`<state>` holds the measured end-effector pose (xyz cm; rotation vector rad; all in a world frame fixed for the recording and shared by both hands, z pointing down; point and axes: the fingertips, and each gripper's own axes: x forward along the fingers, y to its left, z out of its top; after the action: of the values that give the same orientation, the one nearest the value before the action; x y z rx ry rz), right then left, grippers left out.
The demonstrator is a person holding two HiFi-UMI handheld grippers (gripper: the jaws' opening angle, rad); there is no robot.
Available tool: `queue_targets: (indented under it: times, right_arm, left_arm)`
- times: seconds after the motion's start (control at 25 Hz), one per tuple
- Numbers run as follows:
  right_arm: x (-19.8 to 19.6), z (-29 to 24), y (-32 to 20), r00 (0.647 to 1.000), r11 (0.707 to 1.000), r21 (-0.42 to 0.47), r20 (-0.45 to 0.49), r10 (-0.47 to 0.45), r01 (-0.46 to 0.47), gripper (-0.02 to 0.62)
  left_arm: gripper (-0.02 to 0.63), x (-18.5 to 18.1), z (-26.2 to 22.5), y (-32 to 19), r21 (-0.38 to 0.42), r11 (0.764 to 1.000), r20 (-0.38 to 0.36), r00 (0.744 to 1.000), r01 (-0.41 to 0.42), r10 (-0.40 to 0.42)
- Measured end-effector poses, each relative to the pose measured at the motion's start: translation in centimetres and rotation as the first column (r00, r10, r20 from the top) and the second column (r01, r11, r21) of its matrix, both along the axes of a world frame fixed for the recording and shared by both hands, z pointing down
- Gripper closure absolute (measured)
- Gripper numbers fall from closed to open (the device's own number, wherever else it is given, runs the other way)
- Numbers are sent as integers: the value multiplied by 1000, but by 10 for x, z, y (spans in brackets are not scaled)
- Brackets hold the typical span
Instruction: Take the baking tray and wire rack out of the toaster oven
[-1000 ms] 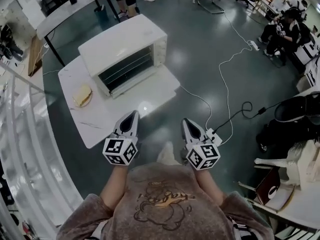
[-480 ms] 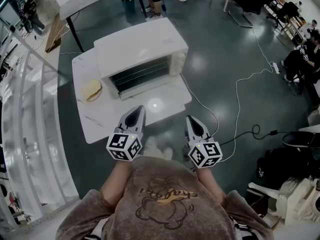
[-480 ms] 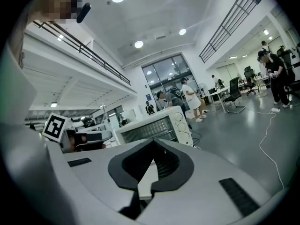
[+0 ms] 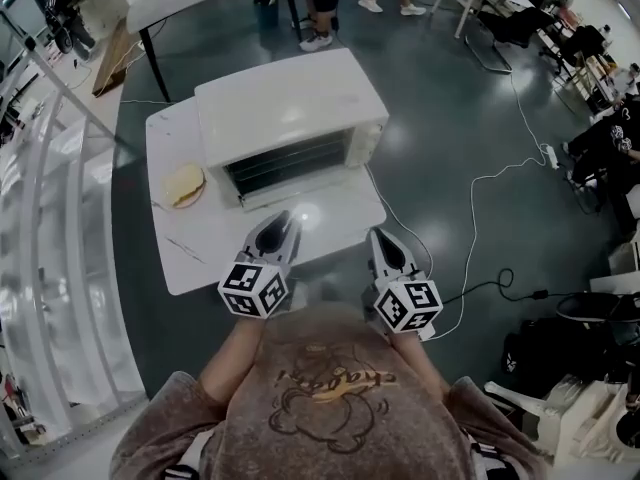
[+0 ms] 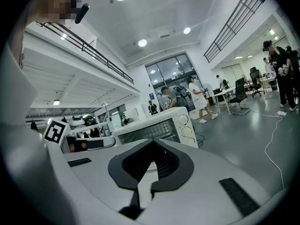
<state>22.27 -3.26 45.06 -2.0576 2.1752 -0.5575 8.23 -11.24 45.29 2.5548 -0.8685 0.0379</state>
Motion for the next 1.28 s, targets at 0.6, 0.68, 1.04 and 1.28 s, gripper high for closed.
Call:
queue_targets:
  times: [0.6, 0.68, 1.04, 1.28]
  right_arm:
    - [0, 10, -18, 1000, 1000, -25, -7, -3, 2, 597]
    - [1, 10, -19, 1000, 1000, -31, -9, -1, 1, 597]
    - [9, 14, -24, 1000, 998, -65, -14, 19, -20, 597]
    - [21, 14, -29, 999, 996, -77, -24, 42, -44, 597]
  left_arm:
    - [448, 6, 60, -56, -222, 972, -122, 988, 71, -100]
    - [448, 8, 69, -68, -253, 963, -137, 982, 91, -129]
    - [454, 16, 129, -120, -430, 881, -215, 926, 196, -310]
    - [459, 24, 158, -151, -552, 796, -252, 861, 247, -442]
